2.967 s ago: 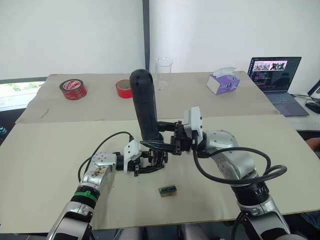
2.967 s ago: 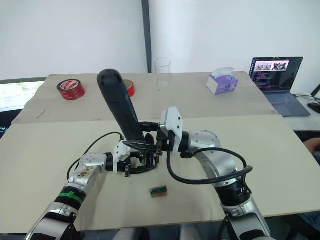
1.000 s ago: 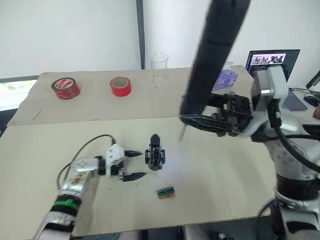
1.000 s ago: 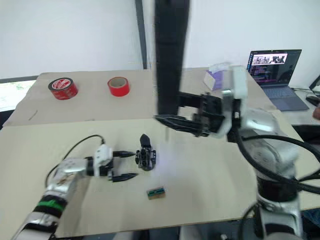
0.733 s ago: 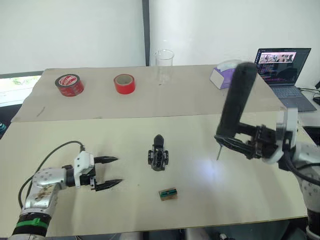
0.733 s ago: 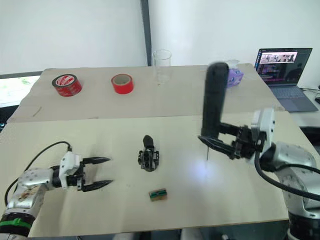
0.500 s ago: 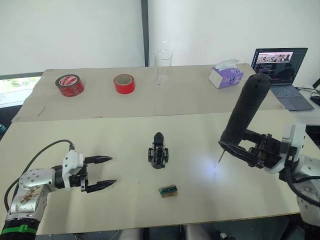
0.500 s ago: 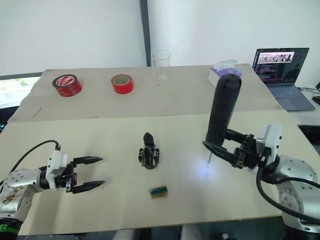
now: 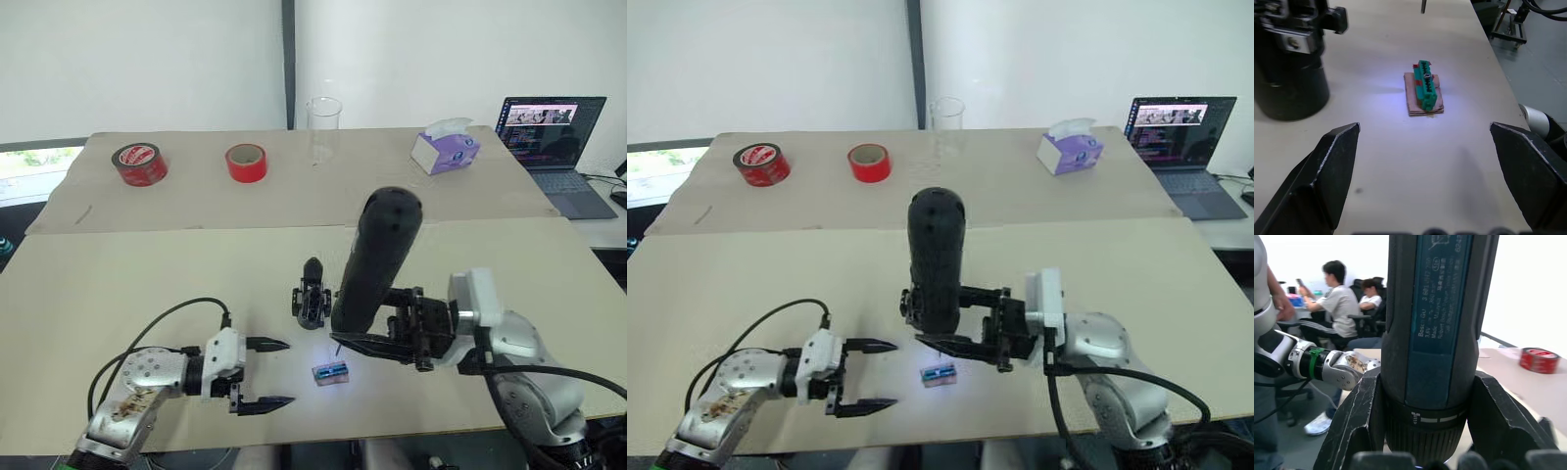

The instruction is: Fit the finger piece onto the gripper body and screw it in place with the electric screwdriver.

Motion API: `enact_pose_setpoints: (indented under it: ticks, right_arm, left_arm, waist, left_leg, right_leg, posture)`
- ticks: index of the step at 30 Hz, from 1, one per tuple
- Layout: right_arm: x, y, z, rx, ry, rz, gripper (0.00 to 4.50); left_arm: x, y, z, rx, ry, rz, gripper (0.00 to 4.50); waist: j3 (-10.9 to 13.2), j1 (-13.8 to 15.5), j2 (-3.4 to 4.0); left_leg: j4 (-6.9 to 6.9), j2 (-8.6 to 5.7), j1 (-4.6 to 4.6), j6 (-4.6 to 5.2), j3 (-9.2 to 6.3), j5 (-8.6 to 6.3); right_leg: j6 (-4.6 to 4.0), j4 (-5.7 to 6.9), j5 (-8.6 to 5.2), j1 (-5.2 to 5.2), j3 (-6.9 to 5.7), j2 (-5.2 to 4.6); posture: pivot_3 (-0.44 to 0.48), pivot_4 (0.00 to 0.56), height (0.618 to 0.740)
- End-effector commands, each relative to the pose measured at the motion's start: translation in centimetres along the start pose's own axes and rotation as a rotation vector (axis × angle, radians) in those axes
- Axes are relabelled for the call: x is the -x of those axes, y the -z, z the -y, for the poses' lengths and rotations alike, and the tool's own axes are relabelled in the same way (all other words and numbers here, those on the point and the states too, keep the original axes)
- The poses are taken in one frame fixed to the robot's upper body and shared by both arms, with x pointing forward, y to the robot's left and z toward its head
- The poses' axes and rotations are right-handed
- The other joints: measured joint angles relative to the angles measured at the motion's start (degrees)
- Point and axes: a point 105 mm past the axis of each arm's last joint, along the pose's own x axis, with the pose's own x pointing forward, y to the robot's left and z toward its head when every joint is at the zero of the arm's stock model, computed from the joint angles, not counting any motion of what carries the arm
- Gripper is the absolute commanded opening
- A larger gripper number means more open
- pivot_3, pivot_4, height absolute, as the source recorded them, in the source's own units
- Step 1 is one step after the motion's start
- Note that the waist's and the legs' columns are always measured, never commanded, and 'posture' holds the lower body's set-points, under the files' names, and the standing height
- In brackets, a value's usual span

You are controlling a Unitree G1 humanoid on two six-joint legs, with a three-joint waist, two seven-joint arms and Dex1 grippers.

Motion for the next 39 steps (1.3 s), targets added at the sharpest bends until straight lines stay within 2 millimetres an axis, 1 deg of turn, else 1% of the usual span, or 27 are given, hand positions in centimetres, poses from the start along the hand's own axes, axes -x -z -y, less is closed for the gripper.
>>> enact_pose_setpoints:
  ticks: [1,4,8,12,15,20,23,29,39]
  right_arm:
    - [-0.3,-0.8,-0.4,0.070,-0.051,0.031,1.93]
    - [-0.3,-0.1,-0.5,0.070,-0.077,0.021,1.93]
    - [-0.5,0.4,-0.6,0.071,-0.106,0.022,1.93]
    - [-0.6,0.8,-0.7,0.071,-0.125,0.021,1.93]
    - [-0.4,1.3,-0.8,0.079,-0.136,0.004,1.93]
    - [-0.3,1.6,-0.3,0.089,-0.118,-0.001,1.93]
    - [-0.4,1.8,-0.3,0.086,-0.120,-0.001,1.93]
    - [-0.7,2.0,-0.6,0.076,-0.122,0.009,1.93]
    - [-0.6,2.0,-0.6,0.077,-0.118,0.005,1.93]
  left_arm:
    - [-1.1,-0.1,0.7,-0.003,0.011,0.002,4.48]
    - [-2.1,0.8,1.8,-0.018,0.048,-0.021,4.48]
    - [-3.8,0.7,1.4,-0.008,0.012,0.004,4.48]
    - [-4.6,0.9,1.4,-0.006,0.022,0.005,4.48]
    - [-4.6,1.7,1.4,0.003,0.018,-0.014,4.48]
    - [-4.5,2.3,1.5,0.016,0.019,-0.013,4.48]
    - [-4.6,2.5,1.5,0.012,0.027,-0.016,4.48]
    - [-4.9,2.5,1.3,0.011,0.027,-0.011,4.48]
    - [-5.1,2.4,1.0,0.025,0.023,-0.014,4.48]
  waist:
    - [0.0,0.0,0.00]
    - [0.0,0.0,0.01]
    - [0.0,0.2,0.02]
    - [0.0,0.2,0.02]
    - [0.0,0.3,0.05]
    - [-0.1,0.4,0.10]
    - [-0.1,0.4,0.16]
    - [-0.2,0.9,0.27]
    - [-0.2,1.1,0.29]
  left_leg:
    - [0.01,0.00,0.00,0.00,0.00,0.00]
    - [0.02,0.01,0.02,0.00,0.01,0.00]
    - [0.02,0.00,0.16,0.00,0.00,0.00]
    - [0.09,0.00,0.45,0.00,0.00,0.00]
    - [0.09,0.00,0.60,0.00,-0.01,-0.01]
    - [0.09,0.00,0.63,0.00,-0.01,-0.01]
    - [0.09,0.00,0.64,0.00,-0.01,-0.01]
    - [0.10,-0.01,0.66,0.00,-0.01,-0.01]
    - [0.12,-0.02,0.68,0.00,-0.01,-0.01]
  right_leg:
    - [0.00,0.00,0.00,0.00,0.01,0.00]
    - [0.00,0.00,0.00,0.01,0.01,0.02]
    - [0.00,-0.01,0.01,0.19,0.00,0.00]
    - [-0.10,-0.04,-0.06,0.55,0.00,-0.02]
    - [-0.20,-0.05,-0.13,0.69,-0.01,-0.04]
    - [-0.15,-0.03,-0.10,0.71,0.00,-0.05]
    - [-0.15,-0.02,-0.09,0.71,0.00,-0.05]
    - [-0.15,-0.02,-0.09,0.75,-0.01,-0.05]
    - [-0.15,-0.02,-0.09,0.77,-0.01,-0.06]
  posture:
    - [0.000,0.150,0.740]
    - [0.000,0.150,0.740]
    - [0.000,0.150,0.740]
    - [0.000,0.150,0.740]
    - [0.000,0.150,0.740]
    - [0.000,0.150,0.740]
    - [0.000,0.150,0.740]
    - [0.000,0.150,0.740]
    - [0.000,0.150,0.740]
